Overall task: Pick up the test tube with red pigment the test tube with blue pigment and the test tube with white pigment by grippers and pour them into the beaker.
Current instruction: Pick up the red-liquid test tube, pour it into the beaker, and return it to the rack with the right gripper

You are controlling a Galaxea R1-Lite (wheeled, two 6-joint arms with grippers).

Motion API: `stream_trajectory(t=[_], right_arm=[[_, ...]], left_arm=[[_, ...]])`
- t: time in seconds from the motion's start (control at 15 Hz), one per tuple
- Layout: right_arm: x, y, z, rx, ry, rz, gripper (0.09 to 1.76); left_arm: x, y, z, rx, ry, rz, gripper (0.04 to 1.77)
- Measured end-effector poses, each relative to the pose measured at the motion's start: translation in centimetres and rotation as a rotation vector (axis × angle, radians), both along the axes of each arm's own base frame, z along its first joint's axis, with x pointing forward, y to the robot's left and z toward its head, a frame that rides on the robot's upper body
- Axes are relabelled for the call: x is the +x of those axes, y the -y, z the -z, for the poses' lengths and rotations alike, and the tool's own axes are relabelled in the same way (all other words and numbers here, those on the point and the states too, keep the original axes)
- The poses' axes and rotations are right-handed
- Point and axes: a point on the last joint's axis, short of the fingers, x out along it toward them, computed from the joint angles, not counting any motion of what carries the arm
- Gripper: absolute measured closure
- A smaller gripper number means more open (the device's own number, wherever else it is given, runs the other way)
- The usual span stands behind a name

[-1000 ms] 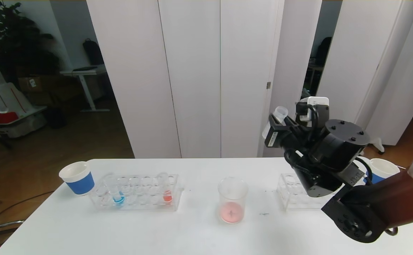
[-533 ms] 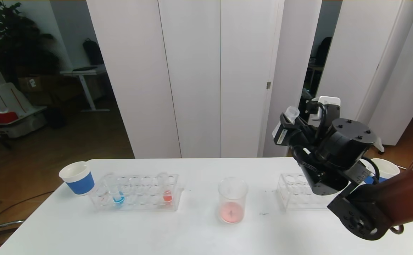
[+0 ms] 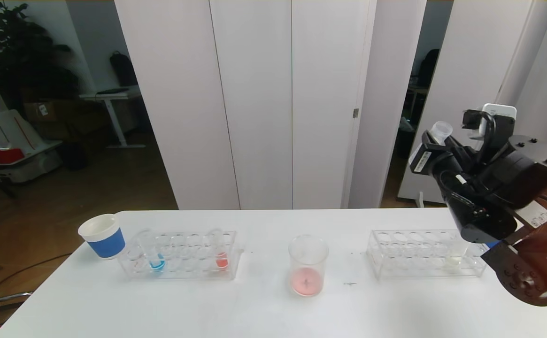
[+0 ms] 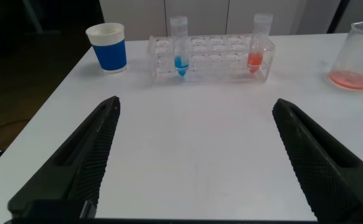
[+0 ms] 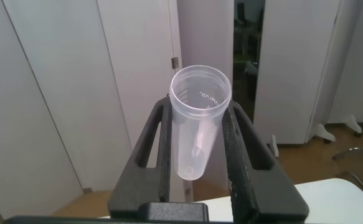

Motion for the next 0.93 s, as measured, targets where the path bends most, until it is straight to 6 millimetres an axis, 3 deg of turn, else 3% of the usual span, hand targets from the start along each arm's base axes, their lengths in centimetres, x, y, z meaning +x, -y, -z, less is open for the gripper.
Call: stream_trajectory(t=[0.6,0.93], right_arm=[[-2.4,10.9,-3.1,-0.019,0.072,0.314,1.26],[-3.4,15.4,-2.6,0.031,0.08,0.397,1.26]], left_arm=[[0.0,0.0,0.0,0.0,0.0,0.0,0.06],[0.0,0.0,0.0,0.0,0.0,0.0,0.06]])
